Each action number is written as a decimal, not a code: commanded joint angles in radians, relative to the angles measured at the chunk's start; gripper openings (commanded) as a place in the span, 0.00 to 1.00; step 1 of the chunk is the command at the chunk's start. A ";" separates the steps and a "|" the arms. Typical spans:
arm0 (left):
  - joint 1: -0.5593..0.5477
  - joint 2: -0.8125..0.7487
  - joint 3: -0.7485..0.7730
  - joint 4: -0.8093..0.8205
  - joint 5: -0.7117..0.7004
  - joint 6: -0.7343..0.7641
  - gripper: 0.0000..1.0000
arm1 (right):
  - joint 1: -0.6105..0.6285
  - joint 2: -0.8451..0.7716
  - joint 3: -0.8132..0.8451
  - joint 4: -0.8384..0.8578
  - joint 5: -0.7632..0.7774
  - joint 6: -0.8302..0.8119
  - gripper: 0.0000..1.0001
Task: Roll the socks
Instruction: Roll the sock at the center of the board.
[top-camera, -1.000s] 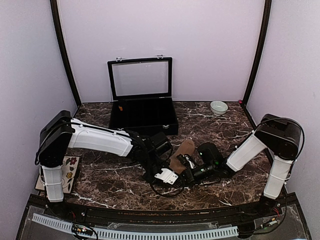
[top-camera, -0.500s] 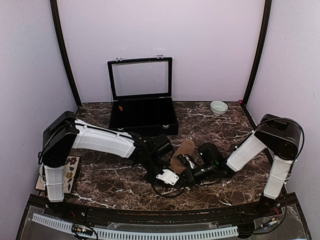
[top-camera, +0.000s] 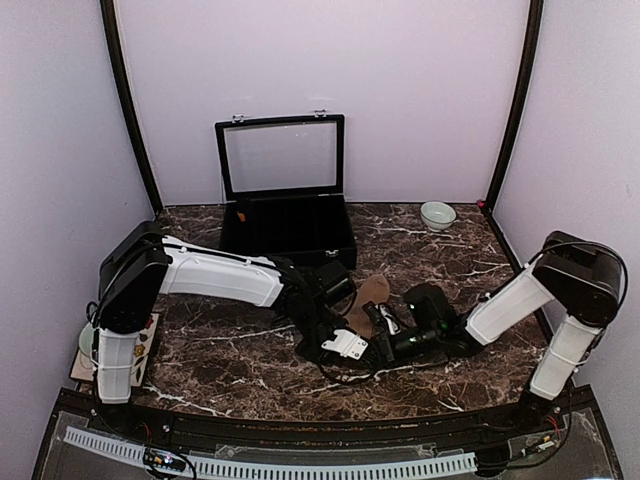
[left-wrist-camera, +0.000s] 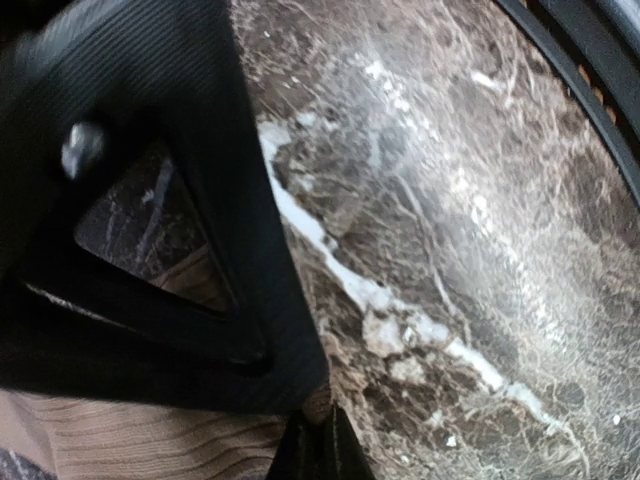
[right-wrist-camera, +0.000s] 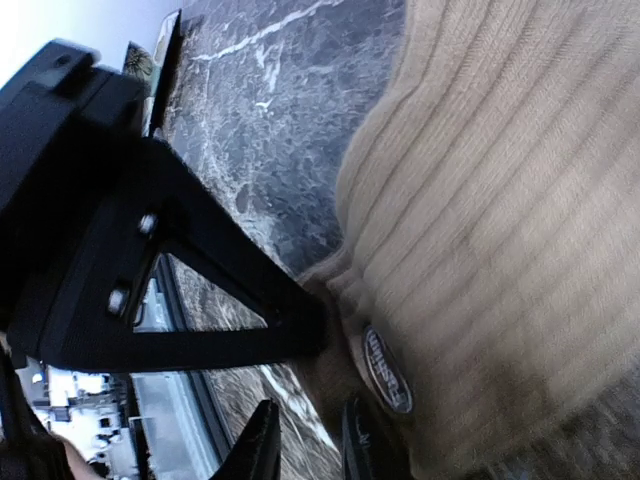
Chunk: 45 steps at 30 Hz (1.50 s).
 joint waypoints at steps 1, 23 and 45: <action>0.038 0.091 0.073 -0.251 0.154 -0.079 0.00 | -0.009 -0.162 -0.099 -0.078 0.231 -0.108 0.26; 0.142 0.400 0.385 -0.657 0.511 -0.157 0.02 | 0.423 -0.483 -0.187 -0.167 0.615 -0.681 0.28; 0.157 0.412 0.325 -0.584 0.398 -0.265 0.04 | 0.493 -0.174 0.013 -0.138 0.736 -0.952 0.27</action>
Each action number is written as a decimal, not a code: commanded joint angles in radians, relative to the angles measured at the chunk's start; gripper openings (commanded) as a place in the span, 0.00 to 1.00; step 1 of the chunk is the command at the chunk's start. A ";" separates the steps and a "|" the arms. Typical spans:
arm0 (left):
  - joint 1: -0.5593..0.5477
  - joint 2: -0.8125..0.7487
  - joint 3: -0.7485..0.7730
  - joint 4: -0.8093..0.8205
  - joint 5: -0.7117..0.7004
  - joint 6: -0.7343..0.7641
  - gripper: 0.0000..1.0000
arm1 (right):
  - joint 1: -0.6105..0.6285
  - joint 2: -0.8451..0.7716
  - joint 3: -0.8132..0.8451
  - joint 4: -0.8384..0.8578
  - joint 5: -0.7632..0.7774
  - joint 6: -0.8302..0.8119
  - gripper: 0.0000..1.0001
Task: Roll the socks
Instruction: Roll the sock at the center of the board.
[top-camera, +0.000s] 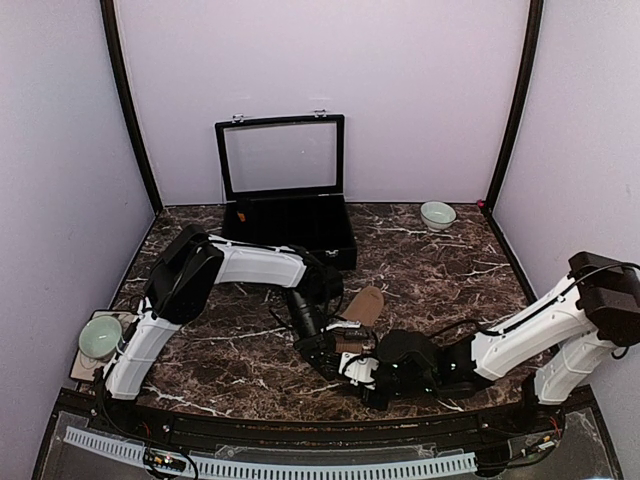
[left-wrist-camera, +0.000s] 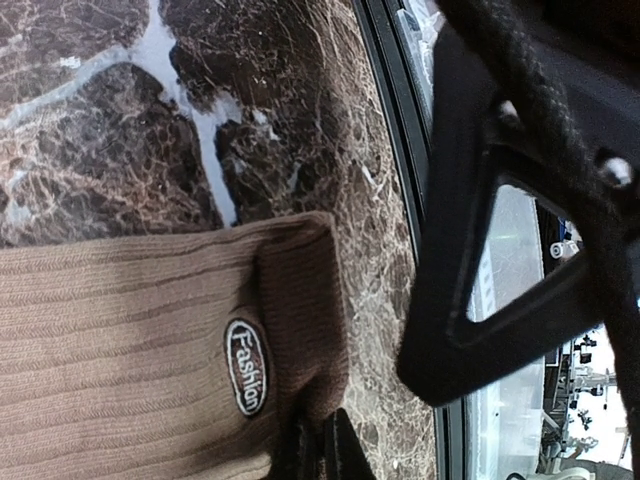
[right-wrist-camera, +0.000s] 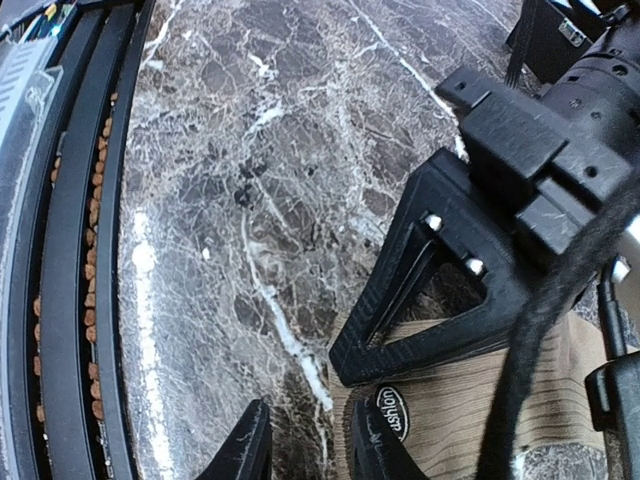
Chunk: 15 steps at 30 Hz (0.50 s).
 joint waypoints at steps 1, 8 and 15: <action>0.005 0.053 -0.058 0.020 -0.210 -0.004 0.04 | 0.007 0.034 -0.011 0.037 0.004 -0.028 0.27; 0.006 0.052 -0.067 0.011 -0.221 0.028 0.04 | 0.000 0.091 -0.032 0.096 0.039 -0.021 0.27; 0.006 0.052 -0.072 -0.008 -0.244 0.060 0.04 | -0.023 0.114 -0.057 0.139 0.065 -0.021 0.26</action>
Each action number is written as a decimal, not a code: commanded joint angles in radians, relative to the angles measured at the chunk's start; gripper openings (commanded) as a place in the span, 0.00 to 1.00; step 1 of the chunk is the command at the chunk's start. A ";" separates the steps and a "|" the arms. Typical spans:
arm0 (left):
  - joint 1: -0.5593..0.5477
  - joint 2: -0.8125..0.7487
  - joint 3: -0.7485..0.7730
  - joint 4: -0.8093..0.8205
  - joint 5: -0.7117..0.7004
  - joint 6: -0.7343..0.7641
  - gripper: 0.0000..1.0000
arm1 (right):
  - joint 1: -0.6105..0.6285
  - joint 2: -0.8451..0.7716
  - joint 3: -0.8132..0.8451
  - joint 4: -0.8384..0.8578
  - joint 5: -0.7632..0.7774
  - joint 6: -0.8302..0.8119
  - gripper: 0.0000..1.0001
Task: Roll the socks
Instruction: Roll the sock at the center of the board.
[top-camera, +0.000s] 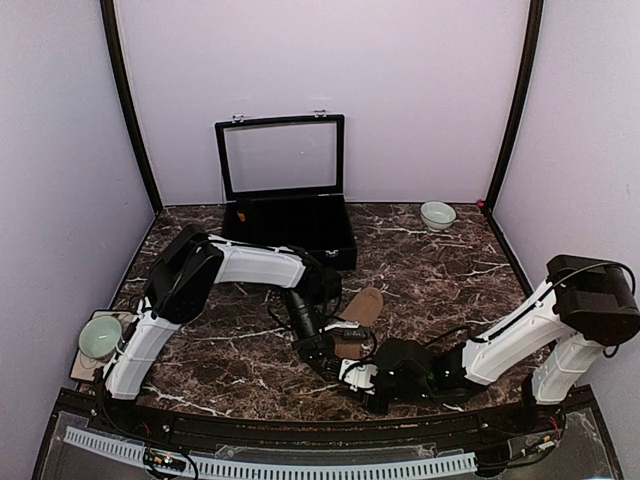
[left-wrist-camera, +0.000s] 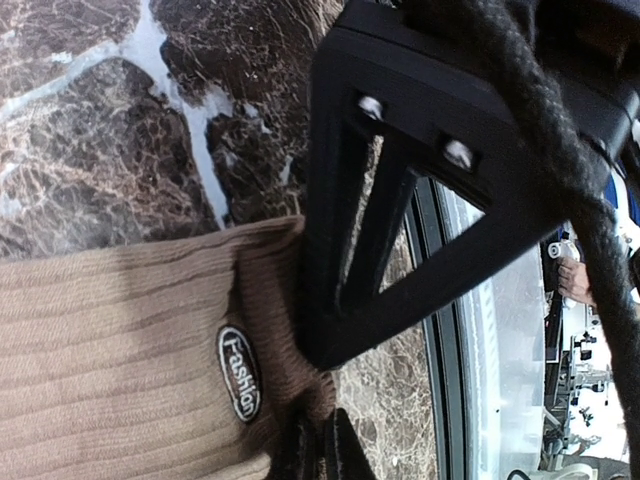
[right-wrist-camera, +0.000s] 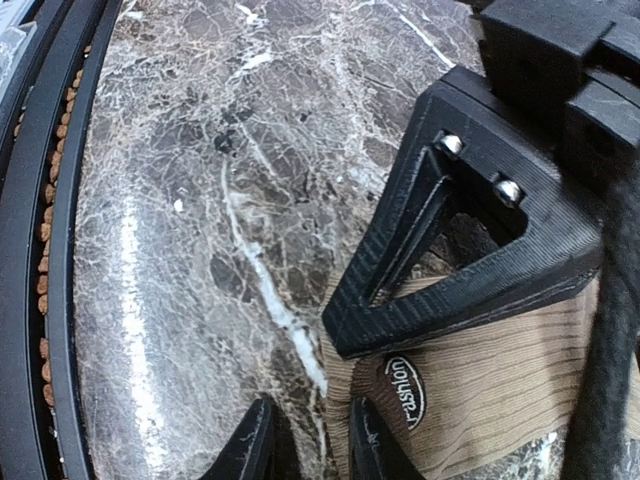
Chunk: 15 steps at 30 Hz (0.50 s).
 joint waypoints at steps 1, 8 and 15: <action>0.002 0.054 -0.061 -0.006 -0.254 0.041 0.04 | -0.016 0.010 -0.030 0.054 0.037 -0.003 0.26; 0.002 0.053 -0.063 -0.013 -0.273 0.058 0.04 | -0.017 -0.041 -0.012 0.004 0.030 -0.023 0.26; 0.002 0.058 -0.053 -0.024 -0.271 0.062 0.04 | -0.028 -0.084 0.013 -0.055 0.018 -0.049 0.26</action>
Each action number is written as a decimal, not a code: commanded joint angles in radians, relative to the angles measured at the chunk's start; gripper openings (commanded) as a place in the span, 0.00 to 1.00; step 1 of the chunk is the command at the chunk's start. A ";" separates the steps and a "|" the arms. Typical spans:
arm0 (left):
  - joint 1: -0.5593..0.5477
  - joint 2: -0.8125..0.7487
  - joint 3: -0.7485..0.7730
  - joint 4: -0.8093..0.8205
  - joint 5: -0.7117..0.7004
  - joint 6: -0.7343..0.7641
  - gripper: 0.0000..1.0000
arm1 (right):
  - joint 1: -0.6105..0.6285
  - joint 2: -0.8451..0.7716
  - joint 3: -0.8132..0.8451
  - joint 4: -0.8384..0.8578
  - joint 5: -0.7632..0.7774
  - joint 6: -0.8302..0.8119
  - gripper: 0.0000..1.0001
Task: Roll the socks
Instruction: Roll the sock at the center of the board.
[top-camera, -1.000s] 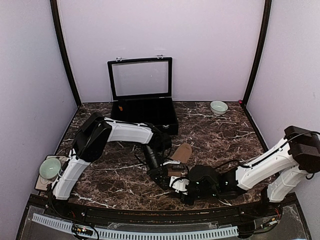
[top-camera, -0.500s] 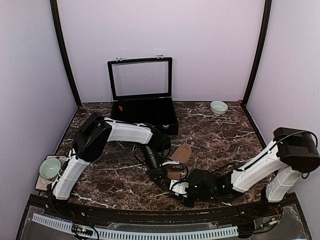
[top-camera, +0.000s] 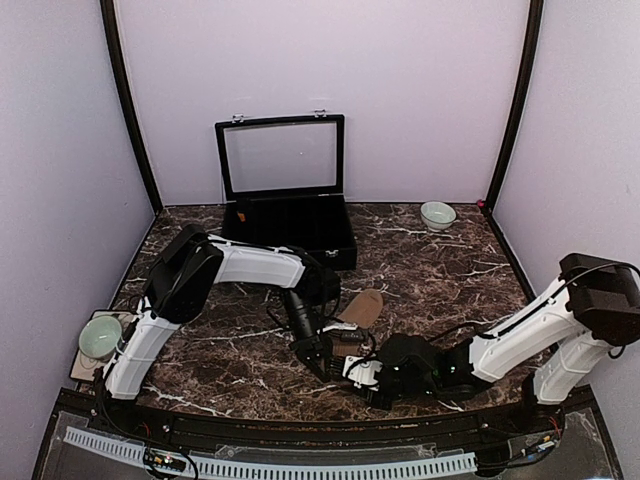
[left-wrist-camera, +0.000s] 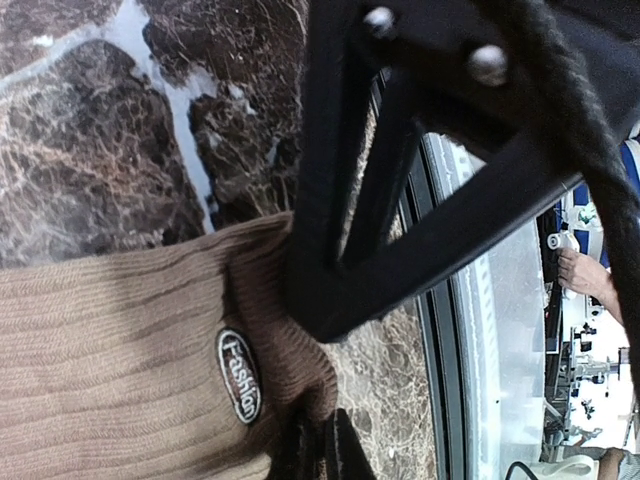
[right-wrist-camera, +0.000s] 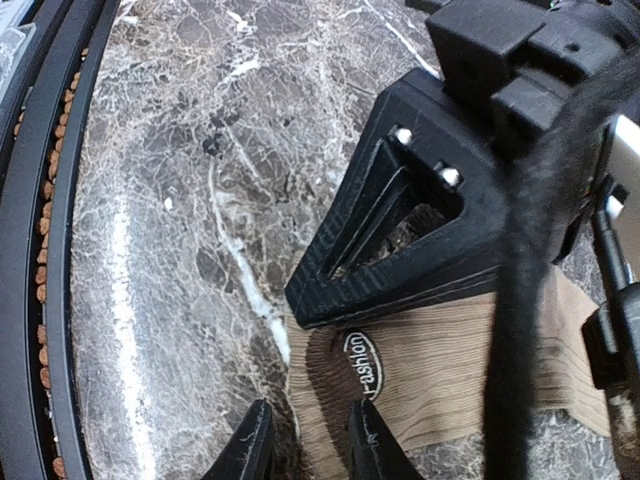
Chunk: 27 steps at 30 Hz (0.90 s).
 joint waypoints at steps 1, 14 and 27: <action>0.002 0.061 -0.044 -0.002 -0.260 0.028 0.04 | -0.017 -0.028 0.023 -0.019 0.001 -0.020 0.26; 0.002 0.061 -0.031 0.007 -0.250 0.018 0.04 | -0.019 0.048 0.028 0.008 -0.046 0.009 0.22; 0.008 -0.028 -0.060 0.039 -0.219 -0.004 0.49 | -0.051 0.111 -0.011 0.049 -0.012 0.093 0.00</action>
